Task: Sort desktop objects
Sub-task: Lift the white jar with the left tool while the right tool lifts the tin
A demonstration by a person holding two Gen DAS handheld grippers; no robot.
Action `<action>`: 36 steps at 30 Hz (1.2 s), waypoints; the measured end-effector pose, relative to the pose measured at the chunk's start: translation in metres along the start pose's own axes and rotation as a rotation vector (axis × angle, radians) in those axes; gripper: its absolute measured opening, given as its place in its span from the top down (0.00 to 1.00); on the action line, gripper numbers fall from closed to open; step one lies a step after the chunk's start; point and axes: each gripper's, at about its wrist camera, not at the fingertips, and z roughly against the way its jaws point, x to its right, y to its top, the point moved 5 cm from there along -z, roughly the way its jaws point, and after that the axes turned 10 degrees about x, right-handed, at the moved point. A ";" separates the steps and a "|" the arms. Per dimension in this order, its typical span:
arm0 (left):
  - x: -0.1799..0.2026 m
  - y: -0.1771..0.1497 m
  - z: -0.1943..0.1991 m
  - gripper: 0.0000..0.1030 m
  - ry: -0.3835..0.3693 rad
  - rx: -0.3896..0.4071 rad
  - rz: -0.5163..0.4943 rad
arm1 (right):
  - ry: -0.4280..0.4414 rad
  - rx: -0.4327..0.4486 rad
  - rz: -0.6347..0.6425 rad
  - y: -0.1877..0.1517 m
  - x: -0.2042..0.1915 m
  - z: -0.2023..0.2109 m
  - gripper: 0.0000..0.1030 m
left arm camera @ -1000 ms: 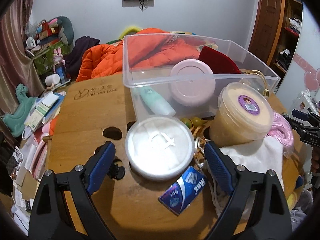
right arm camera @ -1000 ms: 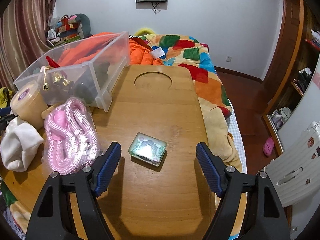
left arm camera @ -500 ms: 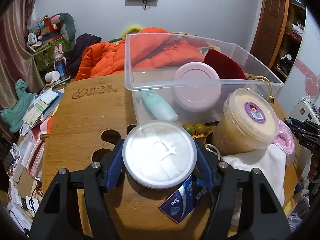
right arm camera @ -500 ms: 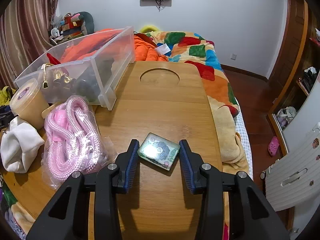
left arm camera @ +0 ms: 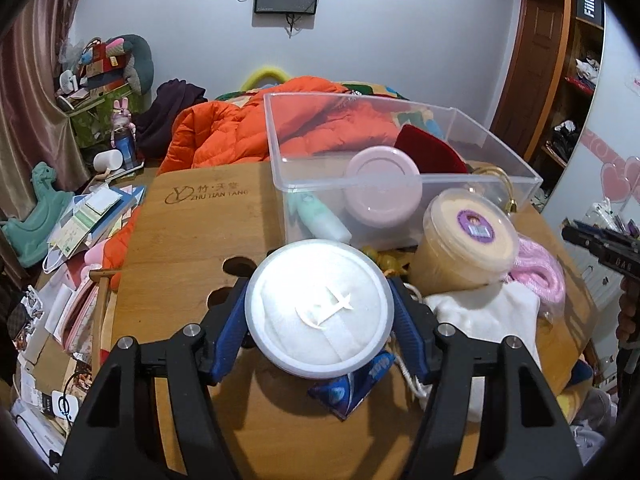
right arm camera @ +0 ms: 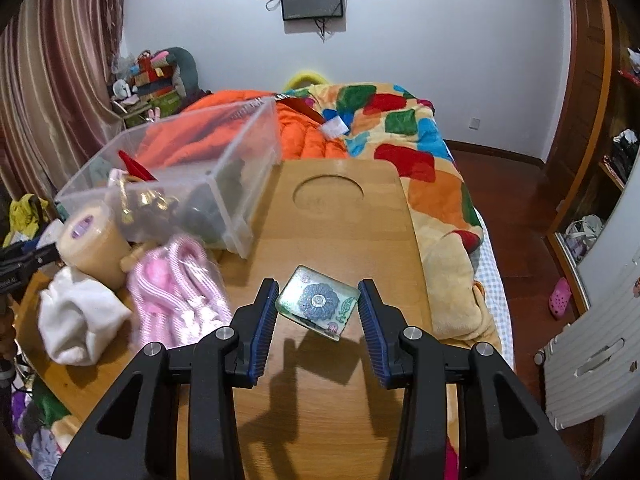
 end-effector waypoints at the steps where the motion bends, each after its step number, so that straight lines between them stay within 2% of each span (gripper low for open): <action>1: -0.001 -0.002 0.000 0.36 -0.001 -0.007 -0.001 | 0.002 0.002 0.001 0.001 -0.002 0.001 0.64; 7: -0.009 -0.017 -0.001 0.36 -0.014 -0.056 0.018 | 0.025 -0.001 0.019 0.000 -0.017 0.002 0.64; 23: -0.020 -0.024 0.022 0.34 -0.096 -0.049 0.076 | 0.057 -0.021 0.044 -0.004 -0.034 -0.002 0.64; 31: -0.023 -0.031 0.034 0.30 -0.099 -0.048 0.066 | 0.071 -0.027 0.050 -0.005 -0.041 -0.002 0.64; 36: -0.029 -0.036 0.047 0.28 -0.125 -0.035 0.112 | 0.079 -0.029 0.056 -0.005 -0.044 -0.004 0.64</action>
